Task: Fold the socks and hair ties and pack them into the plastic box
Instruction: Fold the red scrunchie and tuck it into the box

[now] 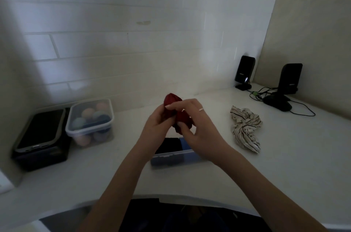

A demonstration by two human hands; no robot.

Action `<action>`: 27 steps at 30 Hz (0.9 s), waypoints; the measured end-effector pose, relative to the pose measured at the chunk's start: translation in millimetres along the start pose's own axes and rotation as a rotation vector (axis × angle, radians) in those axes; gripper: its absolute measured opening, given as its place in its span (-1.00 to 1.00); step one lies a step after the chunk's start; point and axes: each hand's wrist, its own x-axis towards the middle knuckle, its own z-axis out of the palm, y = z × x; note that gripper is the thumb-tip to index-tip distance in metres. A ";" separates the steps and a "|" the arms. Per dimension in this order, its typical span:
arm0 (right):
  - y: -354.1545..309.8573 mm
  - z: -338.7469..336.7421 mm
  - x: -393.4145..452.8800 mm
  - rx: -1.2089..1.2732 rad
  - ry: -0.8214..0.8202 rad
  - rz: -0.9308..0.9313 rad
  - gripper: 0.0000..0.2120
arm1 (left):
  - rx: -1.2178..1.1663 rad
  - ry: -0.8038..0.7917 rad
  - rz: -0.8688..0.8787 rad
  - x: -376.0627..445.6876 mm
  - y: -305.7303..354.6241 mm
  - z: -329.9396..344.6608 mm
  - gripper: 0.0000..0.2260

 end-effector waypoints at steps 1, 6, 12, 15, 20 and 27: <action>-0.3 -1.7 1.2 0.007 0.006 -0.005 -0.56 | 0.112 -0.026 0.034 -1.6 0.5 -0.9 -0.76; 4.2 -6.9 1.4 0.103 0.101 0.035 -0.56 | 0.139 -0.100 0.026 -5.7 6.2 -7.1 -0.80; 11.6 -6.1 5.6 0.207 0.191 0.215 -0.74 | -0.043 -0.120 -0.104 -8.8 9.9 -10.4 -0.71; 11.3 -8.0 8.1 0.290 0.133 0.255 -0.71 | -0.061 -0.196 -0.161 -7.3 9.2 -13.7 -0.63; 11.7 -6.5 8.6 0.301 0.072 0.247 -0.60 | -0.035 -0.146 -0.208 -4.1 6.9 -16.3 -0.64; 26.7 -0.9 10.4 0.104 -0.197 0.362 -0.55 | 0.205 -0.083 0.030 -7.8 14.3 -46.9 -0.57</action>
